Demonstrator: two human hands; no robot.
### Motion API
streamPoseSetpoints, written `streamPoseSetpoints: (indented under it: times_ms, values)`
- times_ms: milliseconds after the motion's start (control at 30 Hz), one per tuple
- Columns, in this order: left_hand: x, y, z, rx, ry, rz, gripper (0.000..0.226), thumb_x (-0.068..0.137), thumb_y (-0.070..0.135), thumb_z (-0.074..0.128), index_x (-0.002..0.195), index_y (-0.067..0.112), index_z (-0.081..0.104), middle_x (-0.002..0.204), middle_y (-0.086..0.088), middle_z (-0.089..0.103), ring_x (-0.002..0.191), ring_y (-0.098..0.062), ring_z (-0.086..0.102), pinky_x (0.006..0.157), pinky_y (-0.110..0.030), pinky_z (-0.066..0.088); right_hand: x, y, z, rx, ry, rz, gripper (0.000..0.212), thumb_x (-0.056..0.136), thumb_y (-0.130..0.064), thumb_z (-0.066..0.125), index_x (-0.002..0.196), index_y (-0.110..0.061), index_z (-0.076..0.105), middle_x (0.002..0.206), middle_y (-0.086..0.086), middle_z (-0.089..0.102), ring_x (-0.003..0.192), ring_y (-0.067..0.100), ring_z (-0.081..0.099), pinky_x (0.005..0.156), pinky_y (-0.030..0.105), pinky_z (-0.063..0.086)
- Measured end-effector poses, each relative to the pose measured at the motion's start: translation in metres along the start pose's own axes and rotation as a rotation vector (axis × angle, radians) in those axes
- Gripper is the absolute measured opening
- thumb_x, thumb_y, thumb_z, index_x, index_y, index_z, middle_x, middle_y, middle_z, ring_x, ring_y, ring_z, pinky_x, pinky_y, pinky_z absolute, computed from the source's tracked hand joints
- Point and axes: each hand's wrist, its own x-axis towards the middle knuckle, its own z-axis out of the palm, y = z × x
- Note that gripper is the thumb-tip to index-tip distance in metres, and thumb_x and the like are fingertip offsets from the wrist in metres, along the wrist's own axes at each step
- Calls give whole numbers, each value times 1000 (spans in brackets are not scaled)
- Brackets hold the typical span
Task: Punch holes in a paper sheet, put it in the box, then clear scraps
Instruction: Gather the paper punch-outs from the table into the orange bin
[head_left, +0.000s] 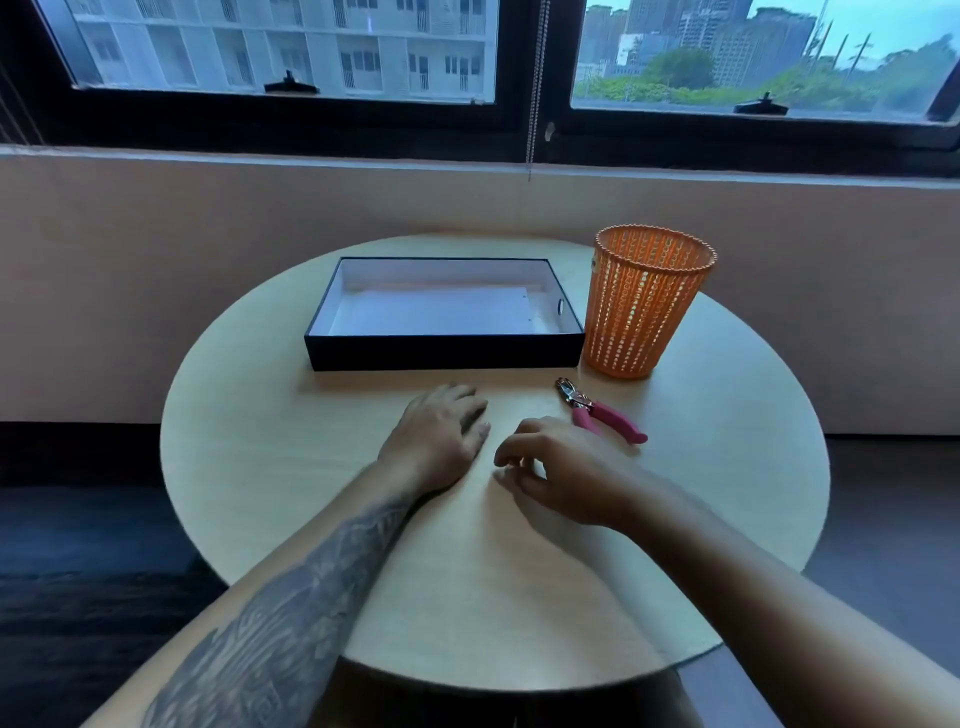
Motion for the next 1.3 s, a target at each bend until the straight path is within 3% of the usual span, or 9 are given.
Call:
streamPoseSetpoints:
  times_ms: [233,367,567,667,900,1100,1300]
  values:
    - [-1,0,0,-4,44,24,36,96,34,55,126,15,65,137,-3,59,127,-23,50,108,-37,33,-3,1,0,-1,-25,-42,16,94,-33,66,104,-31,78,104,-8,70,94,13,62,74,37,54]
    - [-2,2,-1,3,50,26,38,96,34,55,127,14,65,138,-4,59,127,-23,49,107,-36,33,-2,2,-4,23,-26,5,21,95,-40,63,110,-32,75,105,-11,70,88,9,64,70,35,56]
    - [-1,0,1,-1,53,22,38,95,35,55,127,16,64,139,-3,59,129,-22,49,109,-37,35,-1,0,-6,-60,-94,-87,19,96,-30,66,111,-36,76,108,-10,69,94,10,62,74,29,52]
    - [-1,0,1,-3,50,14,40,96,36,54,130,17,63,141,-2,57,131,-21,47,111,-37,32,0,3,-7,-45,-95,-81,18,94,-24,68,106,-33,77,106,-9,70,91,10,64,75,34,56]
    - [-1,0,1,-6,46,8,41,97,37,52,131,18,62,144,-2,55,135,-20,44,113,-36,29,5,5,-11,-110,-126,-126,19,94,-30,67,111,-34,75,111,-10,70,92,8,66,74,28,56]
    - [-2,1,1,-4,68,24,34,96,34,54,123,16,65,134,-2,60,126,-21,49,106,-36,33,15,3,-16,-266,-161,-265,12,91,-27,69,96,-35,75,94,-11,71,77,12,67,62,22,40]
    - [-1,1,1,-11,58,19,37,96,35,53,126,17,64,137,-1,58,129,-20,48,109,-37,32,16,0,-19,-335,-182,-329,13,94,-22,60,88,-29,69,86,-10,66,75,12,62,60,25,45]
